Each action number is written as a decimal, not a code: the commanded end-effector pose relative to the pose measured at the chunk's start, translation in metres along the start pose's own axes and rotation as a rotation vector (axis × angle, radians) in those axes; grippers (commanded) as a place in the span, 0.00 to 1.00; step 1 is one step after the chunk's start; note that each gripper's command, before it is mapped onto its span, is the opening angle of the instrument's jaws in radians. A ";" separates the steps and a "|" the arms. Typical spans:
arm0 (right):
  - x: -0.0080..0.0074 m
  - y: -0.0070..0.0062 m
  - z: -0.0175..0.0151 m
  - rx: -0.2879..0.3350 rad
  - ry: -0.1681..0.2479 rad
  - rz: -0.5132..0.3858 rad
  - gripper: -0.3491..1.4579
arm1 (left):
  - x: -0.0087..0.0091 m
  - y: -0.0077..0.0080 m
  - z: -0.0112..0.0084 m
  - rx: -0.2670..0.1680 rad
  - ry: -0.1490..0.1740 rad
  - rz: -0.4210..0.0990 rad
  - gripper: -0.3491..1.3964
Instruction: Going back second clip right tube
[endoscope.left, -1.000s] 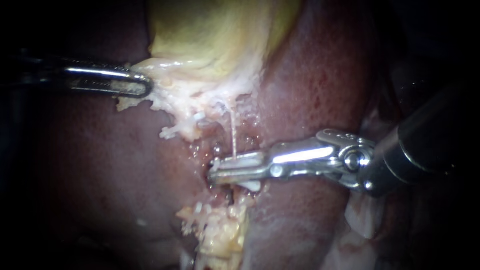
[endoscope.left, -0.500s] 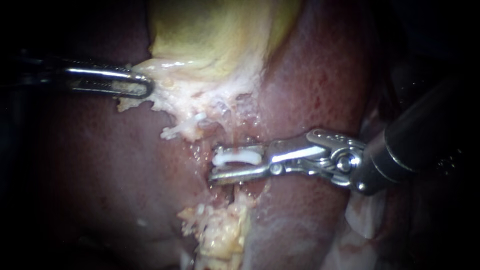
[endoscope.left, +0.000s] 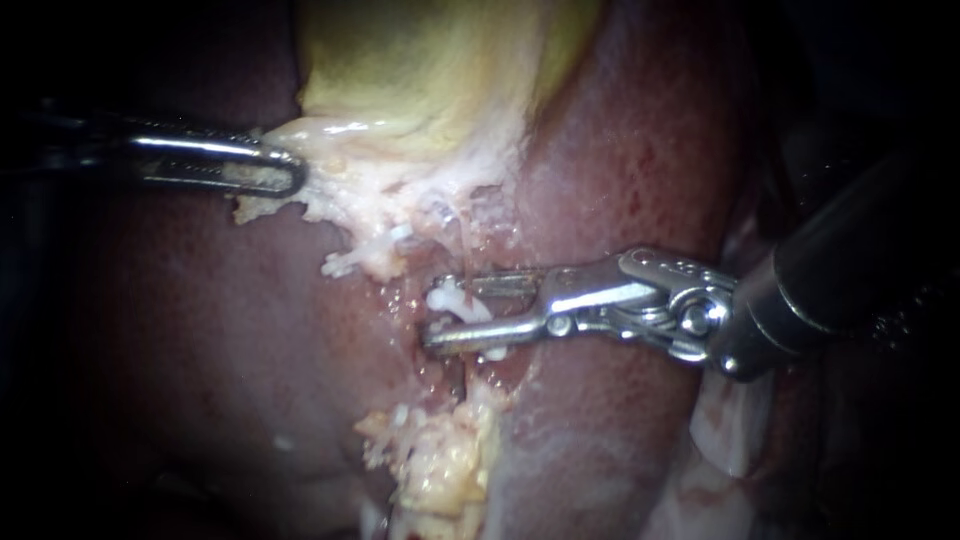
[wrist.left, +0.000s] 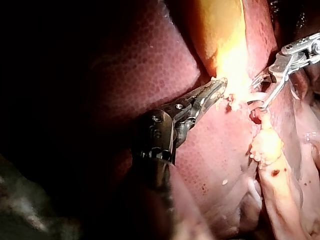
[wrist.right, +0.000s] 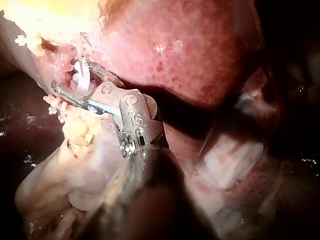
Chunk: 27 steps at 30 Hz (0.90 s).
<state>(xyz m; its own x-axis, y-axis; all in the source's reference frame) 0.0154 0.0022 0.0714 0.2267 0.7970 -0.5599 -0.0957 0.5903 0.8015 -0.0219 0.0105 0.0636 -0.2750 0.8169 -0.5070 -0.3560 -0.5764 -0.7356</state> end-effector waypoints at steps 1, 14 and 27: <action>0.0001 0.0000 -0.0001 -0.009 -0.009 0.000 0.47 | 0.0000 0.0000 -0.0001 -0.001 0.000 0.001 0.00; -0.0005 -0.0003 -0.0013 -0.020 -0.044 0.067 0.47 | -0.0001 0.0000 -0.0002 -0.001 0.000 0.001 0.00; -0.0009 -0.0016 -0.0024 0.014 -0.061 0.183 0.47 | -0.0001 0.0000 -0.0003 -0.002 0.000 0.001 0.00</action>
<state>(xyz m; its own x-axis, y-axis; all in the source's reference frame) 0.0130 0.0008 0.0701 0.2649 0.8820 -0.3898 -0.1272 0.4327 0.8925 -0.0215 0.0104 0.0635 -0.2758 0.8162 -0.5077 -0.3539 -0.5773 -0.7358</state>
